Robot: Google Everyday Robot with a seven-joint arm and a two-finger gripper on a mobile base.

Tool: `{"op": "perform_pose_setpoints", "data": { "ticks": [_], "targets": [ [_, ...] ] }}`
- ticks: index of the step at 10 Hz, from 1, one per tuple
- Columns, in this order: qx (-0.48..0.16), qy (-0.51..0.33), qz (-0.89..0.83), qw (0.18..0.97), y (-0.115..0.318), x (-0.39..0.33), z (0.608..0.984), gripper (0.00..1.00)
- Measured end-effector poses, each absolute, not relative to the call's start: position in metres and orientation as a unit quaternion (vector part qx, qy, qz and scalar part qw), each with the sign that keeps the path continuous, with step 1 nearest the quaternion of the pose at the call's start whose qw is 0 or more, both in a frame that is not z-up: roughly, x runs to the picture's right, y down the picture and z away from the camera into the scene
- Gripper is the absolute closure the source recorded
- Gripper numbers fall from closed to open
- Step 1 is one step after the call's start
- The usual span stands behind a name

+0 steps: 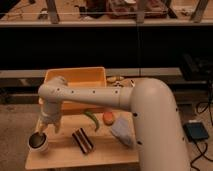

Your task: Stack cups into tray

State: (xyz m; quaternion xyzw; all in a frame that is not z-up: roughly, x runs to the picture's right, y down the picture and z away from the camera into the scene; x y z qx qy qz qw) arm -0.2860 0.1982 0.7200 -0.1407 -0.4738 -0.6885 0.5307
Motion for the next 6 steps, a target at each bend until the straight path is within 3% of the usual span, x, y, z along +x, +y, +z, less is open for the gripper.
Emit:
{"op": "perform_pose_setpoints", "data": {
  "ticks": [6],
  "targets": [
    [-0.159, -0.462, -0.702, 0.518, 0.222, -0.295, 0.728, 0.48]
  ]
}}
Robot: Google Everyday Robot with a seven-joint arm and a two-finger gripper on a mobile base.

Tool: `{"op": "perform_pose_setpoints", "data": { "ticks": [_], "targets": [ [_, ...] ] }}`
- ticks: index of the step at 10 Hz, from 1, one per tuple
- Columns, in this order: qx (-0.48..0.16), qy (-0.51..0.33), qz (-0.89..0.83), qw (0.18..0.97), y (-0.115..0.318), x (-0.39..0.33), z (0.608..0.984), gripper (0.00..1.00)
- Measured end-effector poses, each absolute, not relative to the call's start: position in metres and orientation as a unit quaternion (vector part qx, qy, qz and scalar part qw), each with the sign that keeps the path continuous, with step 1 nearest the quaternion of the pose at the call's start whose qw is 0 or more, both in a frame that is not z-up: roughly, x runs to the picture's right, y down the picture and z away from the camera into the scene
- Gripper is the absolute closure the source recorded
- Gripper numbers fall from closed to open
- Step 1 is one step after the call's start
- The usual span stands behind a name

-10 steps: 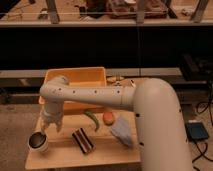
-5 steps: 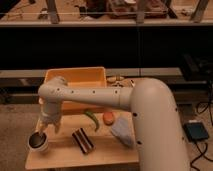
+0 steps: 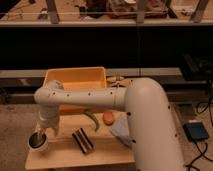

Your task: Stack cups into tray

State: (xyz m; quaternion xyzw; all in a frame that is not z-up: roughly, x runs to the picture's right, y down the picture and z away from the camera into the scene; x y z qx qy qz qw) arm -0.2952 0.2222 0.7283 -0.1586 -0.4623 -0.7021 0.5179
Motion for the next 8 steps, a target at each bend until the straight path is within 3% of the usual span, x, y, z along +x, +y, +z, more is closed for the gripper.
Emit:
{"op": "perform_pose_setpoints", "data": {
  "ticks": [3, 4, 8],
  "targets": [
    [-0.166, -0.458, -0.708, 0.511, 0.234, -0.301, 0.732, 0.49],
    [-0.168, -0.459, -0.708, 0.510, 0.237, -0.301, 0.733, 0.53],
    [-0.180, -0.472, -0.706, 0.497, 0.251, -0.305, 0.737, 0.92]
  ]
}}
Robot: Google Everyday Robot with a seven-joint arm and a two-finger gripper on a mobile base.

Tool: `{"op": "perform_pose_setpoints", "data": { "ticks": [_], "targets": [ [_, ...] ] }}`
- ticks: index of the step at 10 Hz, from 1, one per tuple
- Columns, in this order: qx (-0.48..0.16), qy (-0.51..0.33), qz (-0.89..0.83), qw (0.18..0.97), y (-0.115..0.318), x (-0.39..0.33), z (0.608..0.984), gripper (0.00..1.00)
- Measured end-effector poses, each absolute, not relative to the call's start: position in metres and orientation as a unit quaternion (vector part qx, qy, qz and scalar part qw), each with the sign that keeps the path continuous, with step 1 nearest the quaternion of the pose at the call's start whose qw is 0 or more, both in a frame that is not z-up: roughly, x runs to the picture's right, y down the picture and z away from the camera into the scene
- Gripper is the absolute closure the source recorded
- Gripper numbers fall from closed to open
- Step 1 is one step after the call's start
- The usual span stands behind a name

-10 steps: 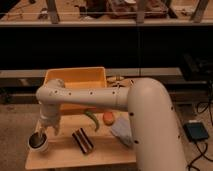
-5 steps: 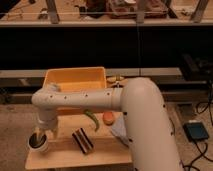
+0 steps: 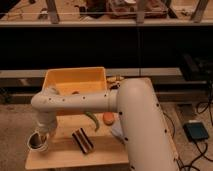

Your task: Stack cups into tray

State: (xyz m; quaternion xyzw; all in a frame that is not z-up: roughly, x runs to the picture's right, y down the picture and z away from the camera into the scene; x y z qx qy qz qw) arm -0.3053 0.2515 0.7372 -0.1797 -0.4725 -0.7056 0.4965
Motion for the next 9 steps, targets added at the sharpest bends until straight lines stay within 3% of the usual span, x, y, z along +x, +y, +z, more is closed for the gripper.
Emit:
{"op": "perform_pose_setpoints", "data": {
  "ticks": [1, 5, 9],
  "targets": [
    [-0.180, -0.475, -0.706, 0.494, 0.253, -0.307, 0.737, 0.99],
    [-0.178, -0.475, -0.706, 0.494, 0.251, -0.306, 0.734, 1.00],
    [-0.149, -0.446, -0.682, 0.560, 0.185, -0.271, 0.703, 1.00]
  ]
}}
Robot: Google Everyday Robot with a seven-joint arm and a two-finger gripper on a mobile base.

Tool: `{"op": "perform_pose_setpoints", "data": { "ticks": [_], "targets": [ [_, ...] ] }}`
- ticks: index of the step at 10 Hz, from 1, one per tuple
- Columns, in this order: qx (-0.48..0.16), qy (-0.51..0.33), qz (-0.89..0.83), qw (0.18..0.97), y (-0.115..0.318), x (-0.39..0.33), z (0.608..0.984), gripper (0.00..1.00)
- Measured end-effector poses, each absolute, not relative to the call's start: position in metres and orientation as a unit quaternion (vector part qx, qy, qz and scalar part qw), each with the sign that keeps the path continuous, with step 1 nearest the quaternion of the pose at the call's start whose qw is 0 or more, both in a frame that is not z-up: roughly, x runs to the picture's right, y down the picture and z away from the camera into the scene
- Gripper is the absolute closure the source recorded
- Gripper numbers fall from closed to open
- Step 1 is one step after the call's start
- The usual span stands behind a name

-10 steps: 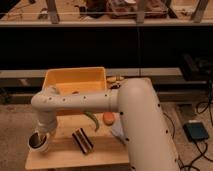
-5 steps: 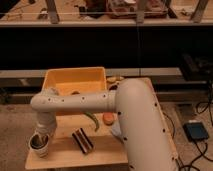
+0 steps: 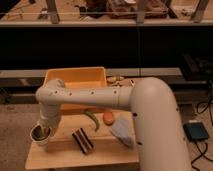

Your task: Stack cups into tray

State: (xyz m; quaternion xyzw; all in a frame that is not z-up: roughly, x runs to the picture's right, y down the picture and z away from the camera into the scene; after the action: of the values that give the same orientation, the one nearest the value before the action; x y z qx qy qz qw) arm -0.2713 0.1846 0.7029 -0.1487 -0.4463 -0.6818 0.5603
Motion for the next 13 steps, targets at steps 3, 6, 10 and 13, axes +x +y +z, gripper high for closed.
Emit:
{"op": "perform_pose_setpoints", "data": {
  "ticks": [3, 6, 10, 13],
  "targets": [
    [-0.134, -0.404, -0.664, 0.615, 0.132, -0.235, 0.689, 1.00],
    [-0.134, -0.357, -0.621, 0.685, 0.098, -0.172, 0.700, 1.00],
    [-0.105, -0.287, -0.567, 0.765, 0.017, -0.113, 0.710, 1.00],
    [-0.093, -0.261, -0.536, 0.798, -0.038, -0.103, 0.745, 1.00]
  ]
}}
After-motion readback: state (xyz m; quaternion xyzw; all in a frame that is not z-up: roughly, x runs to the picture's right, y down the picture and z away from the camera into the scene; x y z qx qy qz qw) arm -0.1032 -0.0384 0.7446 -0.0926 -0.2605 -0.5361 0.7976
